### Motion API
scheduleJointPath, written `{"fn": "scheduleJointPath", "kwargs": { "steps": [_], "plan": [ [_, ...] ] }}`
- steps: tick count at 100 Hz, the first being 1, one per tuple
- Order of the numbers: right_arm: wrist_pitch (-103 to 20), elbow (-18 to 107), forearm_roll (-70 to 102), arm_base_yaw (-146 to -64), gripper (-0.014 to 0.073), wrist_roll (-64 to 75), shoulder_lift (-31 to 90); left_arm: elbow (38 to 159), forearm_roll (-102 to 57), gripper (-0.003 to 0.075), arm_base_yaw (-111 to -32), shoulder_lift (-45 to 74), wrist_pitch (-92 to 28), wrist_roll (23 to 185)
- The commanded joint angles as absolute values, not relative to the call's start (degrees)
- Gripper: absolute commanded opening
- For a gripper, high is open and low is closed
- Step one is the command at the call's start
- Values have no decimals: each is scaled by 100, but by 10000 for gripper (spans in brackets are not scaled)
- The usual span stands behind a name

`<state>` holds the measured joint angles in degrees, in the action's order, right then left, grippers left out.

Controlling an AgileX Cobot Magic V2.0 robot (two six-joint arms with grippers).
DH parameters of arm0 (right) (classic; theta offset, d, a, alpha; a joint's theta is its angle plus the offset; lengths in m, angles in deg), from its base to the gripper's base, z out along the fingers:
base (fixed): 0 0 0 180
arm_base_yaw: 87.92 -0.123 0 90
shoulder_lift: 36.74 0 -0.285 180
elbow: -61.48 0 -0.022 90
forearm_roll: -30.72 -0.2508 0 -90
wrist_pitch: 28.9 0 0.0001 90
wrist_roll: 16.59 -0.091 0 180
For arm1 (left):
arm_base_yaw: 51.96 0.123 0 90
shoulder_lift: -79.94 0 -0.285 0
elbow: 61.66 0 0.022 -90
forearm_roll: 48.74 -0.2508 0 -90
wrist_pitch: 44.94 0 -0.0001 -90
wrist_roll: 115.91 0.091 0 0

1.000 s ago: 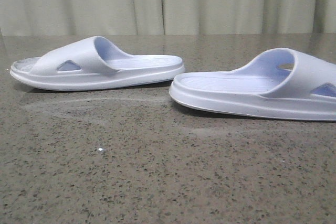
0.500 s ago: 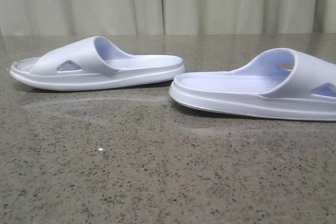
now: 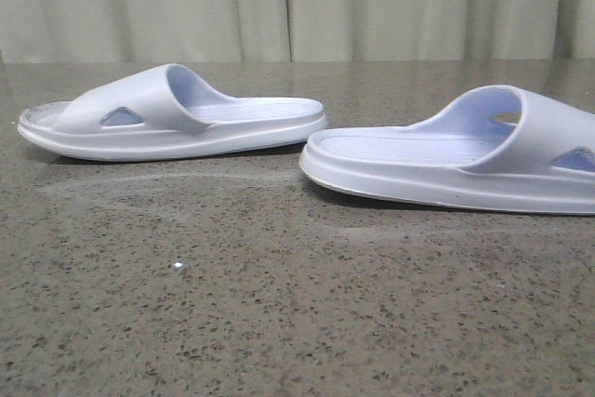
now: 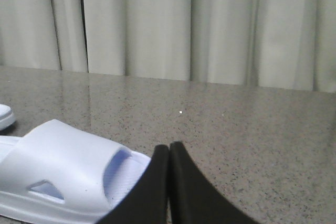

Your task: Insert blue slippers together front up

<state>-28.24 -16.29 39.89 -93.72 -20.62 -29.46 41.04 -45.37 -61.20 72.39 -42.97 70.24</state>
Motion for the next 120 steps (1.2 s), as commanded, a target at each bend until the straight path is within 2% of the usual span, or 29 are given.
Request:
{"fn": "scheduleJointPath", "kwargs": {
  "steps": [1,20,28,40,53,64,78,103,120],
  "plan": [
    [-2148,-1745,4056,-9353,-107,-2006,-3073,4047,-4507,16,-6140,7403,-4776,6970],
    [-1647,-1745,4056,-9353,-107,-2006,-3073,4047,-4455,16,-6140,7403,-4797,6970],
    [-1638,-1730,4001,-9353,-106,-2045,-3073,4047,-3838,15,-6140,7403,-4897,6970],
    [-2047,-1577,3646,-9353,-106,-2225,-3073,4085,-2425,15,-6151,7403,-5078,6970],
    [-2427,-1242,3534,-9353,-106,-2225,-3073,4343,-2322,15,-6151,7393,-4637,6970],
    [-3221,-686,3524,-9353,-104,-2225,-2990,4872,-1817,15,-6151,7219,-3983,6970],
    [-3985,82,3524,-9353,-85,-2225,-2618,5678,-1798,15,-6151,6523,-3412,6970],
    [-5324,1410,3345,-9353,-85,-2225,-1501,7359,-1951,15,-6151,4431,-1875,6970],
    [-5777,1684,3345,-9353,-85,-2225,-932,7794,-2033,16,-6151,3541,-1638,7015]
  ]
}}
